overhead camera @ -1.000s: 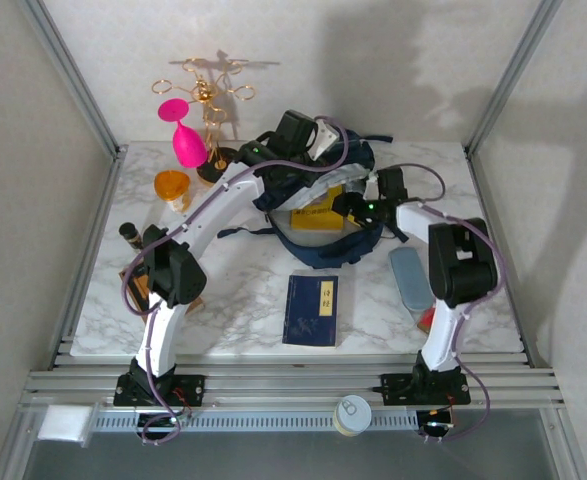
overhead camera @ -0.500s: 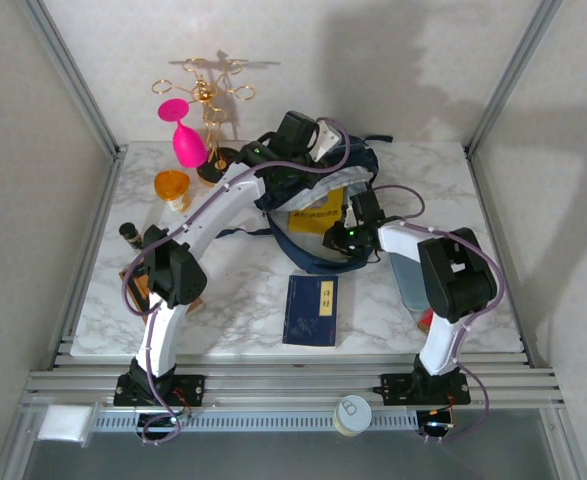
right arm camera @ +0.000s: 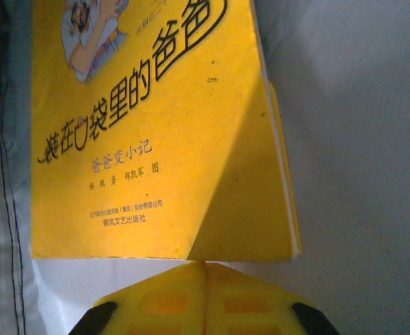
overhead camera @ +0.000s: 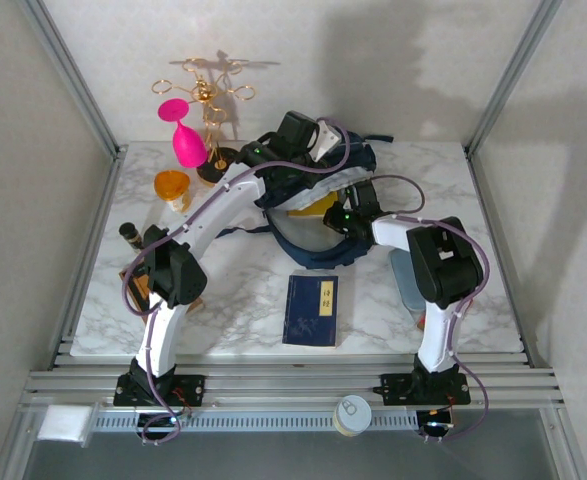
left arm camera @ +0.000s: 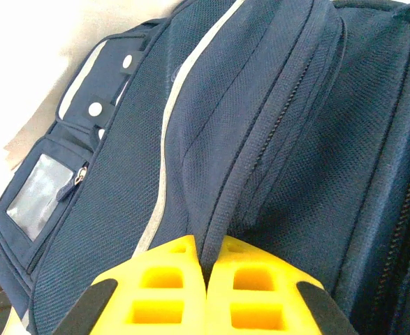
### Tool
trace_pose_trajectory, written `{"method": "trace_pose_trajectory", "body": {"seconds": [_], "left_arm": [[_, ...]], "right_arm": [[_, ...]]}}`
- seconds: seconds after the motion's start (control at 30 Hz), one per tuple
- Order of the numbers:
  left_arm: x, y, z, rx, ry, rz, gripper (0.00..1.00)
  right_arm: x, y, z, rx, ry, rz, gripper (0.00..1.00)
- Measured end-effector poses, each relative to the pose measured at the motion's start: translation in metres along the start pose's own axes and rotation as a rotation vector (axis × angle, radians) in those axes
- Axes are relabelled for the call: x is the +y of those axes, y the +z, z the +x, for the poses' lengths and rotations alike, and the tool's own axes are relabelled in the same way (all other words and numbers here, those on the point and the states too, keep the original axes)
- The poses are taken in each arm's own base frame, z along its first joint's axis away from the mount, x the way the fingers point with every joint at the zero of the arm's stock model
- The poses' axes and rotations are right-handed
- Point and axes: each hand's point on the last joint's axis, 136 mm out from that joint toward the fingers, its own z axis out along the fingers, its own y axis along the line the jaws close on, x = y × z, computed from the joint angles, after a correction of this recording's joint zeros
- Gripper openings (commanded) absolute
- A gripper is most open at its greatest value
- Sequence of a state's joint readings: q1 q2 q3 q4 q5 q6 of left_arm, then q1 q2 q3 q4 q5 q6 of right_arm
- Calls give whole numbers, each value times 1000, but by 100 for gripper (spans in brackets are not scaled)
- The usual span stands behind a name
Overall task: Pack the student bag
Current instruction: Place the book in the student bag, then close the student bag at the center of the table.
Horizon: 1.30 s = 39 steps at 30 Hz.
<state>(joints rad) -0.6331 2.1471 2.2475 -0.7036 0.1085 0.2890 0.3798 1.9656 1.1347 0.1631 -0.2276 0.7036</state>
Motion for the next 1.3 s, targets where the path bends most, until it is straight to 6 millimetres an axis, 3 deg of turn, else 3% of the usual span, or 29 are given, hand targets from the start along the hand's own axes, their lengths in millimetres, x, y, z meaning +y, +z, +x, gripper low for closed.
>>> {"method": "trace_pose_trajectory", "body": {"seconds": [0.23,0.37,0.57,0.67,0.73,0.8,0.9,1.0,1.17,1.3], "left_arm": [[3,1,1,2,0,-15,0],[2,7,6,10,-1,-16,0],[2,11,13,24,-25,-21,0],[0,14,26,38,-58,-20,0],[-3,15,39,51,-94,-15,0],[-10,16,49,54,-134,11,14],[-25,15,70,65,-203,74,30],[-42,5,95,80,-278,131,43],[-55,-38,124,25,-454,175,59],[-51,-88,141,-85,-637,156,74]], "right_arm": [[-3,4,-18,-68,6,27,18],[-5,-4,-20,-91,0,49,19],[5,-59,-2,-106,-63,4,23],[11,-94,-4,-141,-87,23,24],[9,-123,-6,-193,-96,54,29],[8,-152,-5,-242,-112,76,36],[13,-190,-8,-303,-131,85,37],[17,-208,-7,-318,-141,81,42],[19,-211,11,-259,-152,75,49],[34,-190,47,-124,-200,37,55]]}}
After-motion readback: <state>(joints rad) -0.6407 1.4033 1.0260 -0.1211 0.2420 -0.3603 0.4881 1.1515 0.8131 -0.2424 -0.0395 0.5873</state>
